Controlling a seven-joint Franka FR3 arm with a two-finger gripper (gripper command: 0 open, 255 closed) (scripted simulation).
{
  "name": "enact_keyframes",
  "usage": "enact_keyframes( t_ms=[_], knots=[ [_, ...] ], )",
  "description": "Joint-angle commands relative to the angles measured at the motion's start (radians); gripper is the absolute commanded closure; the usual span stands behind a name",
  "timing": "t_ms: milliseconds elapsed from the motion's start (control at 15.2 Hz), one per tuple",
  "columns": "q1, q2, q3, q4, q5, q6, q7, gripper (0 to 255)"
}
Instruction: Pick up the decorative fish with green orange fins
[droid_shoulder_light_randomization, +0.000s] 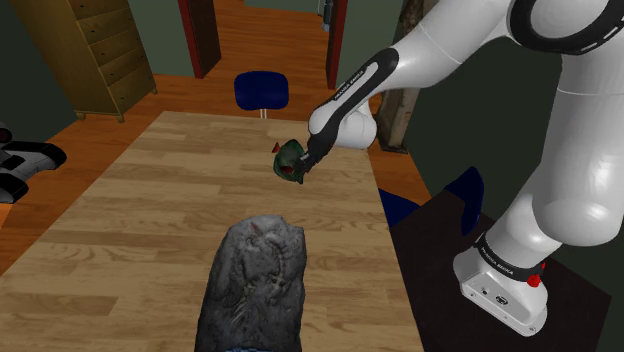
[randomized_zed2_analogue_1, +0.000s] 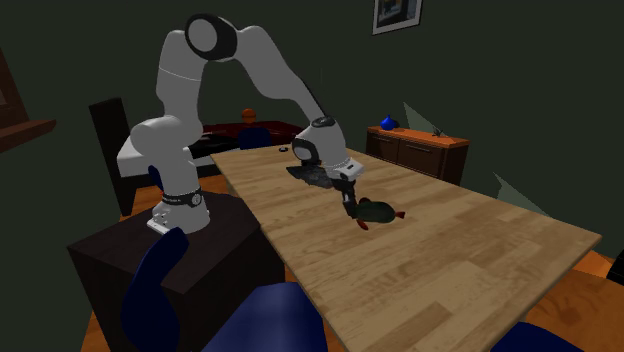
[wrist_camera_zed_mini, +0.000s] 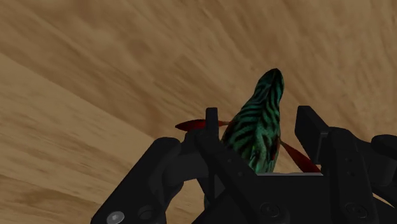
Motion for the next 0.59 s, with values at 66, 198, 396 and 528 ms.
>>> enact_keyframes(
  t_ms=[66, 198, 396, 528],
  knots=[
    [0.023, -0.04, -0.028, -0.01, -0.03, -0.031, 0.036, 255],
    [0.036, -0.066, -0.046, -0.015, -0.053, -0.052, 0.061, 255],
    [0.053, -0.104, -0.07, -0.022, -0.088, -0.084, 0.098, 255],
    [0.063, -0.129, -0.085, -0.024, -0.111, -0.106, 0.122, 255]
  ],
)
